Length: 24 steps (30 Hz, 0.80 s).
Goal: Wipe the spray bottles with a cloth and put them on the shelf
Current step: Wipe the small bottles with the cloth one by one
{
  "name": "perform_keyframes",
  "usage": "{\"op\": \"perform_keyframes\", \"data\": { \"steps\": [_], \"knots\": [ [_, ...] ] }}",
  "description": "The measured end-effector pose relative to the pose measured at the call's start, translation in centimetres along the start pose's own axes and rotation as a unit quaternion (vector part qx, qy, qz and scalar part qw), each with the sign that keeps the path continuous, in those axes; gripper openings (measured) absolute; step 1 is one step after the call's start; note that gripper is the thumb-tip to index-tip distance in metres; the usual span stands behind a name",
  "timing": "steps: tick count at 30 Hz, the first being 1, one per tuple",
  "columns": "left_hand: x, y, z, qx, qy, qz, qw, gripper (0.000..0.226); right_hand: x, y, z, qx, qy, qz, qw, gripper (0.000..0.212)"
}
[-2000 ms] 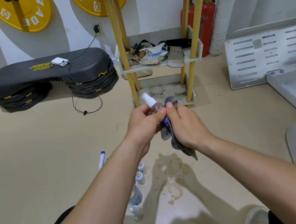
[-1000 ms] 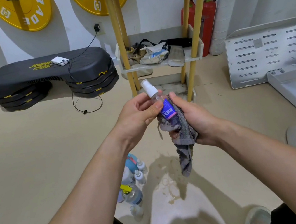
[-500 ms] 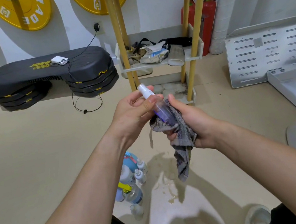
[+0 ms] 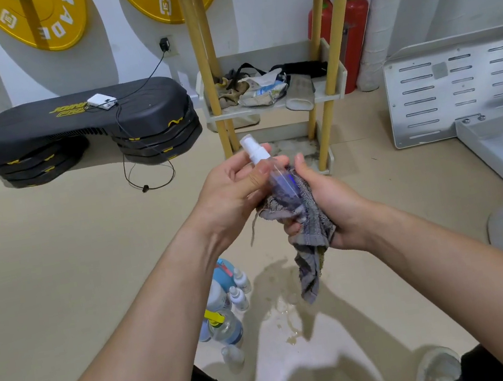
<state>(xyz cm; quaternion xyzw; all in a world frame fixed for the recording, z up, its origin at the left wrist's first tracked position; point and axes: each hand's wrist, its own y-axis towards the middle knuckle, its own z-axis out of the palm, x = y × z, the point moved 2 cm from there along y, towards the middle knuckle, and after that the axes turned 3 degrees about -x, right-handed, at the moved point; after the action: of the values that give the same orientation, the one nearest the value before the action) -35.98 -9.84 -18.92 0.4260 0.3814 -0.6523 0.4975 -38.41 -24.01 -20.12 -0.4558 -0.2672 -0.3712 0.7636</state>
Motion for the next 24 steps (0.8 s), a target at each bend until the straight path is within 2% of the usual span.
{"op": "perform_keyframes", "data": {
  "steps": [3, 8, 11, 14, 19, 21, 24],
  "knots": [
    [-0.3, 0.0, 0.1, 0.016, 0.038, 0.001, 0.999, 0.03, 0.0, 0.0, 0.0, -0.012, -0.008, -0.015, 1.0, 0.065],
    [0.3, 0.3, 0.0, -0.07, 0.09, 0.034, 0.993, 0.017, 0.0, 0.2, 0.1, -0.079, -0.077, -0.09, 0.99, 0.065],
    [0.5, 0.3, -0.1, -0.092, 0.126, 0.029, 0.987, 0.012, 0.0, -0.1, 0.2, -0.099, -0.112, -0.109, 0.983, 0.064],
    [0.6, 0.3, -0.6, -0.068, 0.16, 0.005, 0.985, 0.014, -0.2, 0.1, 0.0, -0.09, -0.09, -0.068, 0.99, 0.068],
    [0.8, 0.2, -0.3, 0.024, 0.121, -0.009, 0.992, 0.019, 0.1, -0.2, -0.3, -0.022, -0.041, 0.035, 0.998, 0.072],
    [0.6, 0.0, -0.1, 0.052, 0.124, -0.029, 0.991, 0.025, 0.2, -0.4, -0.4, -0.027, -0.042, 0.04, 0.998, 0.073],
    [0.6, -0.1, 0.0, 0.052, 0.137, -0.045, 0.988, 0.029, 0.2, -0.2, -0.7, -0.044, -0.062, 0.025, 0.997, 0.073]
  ]
}}
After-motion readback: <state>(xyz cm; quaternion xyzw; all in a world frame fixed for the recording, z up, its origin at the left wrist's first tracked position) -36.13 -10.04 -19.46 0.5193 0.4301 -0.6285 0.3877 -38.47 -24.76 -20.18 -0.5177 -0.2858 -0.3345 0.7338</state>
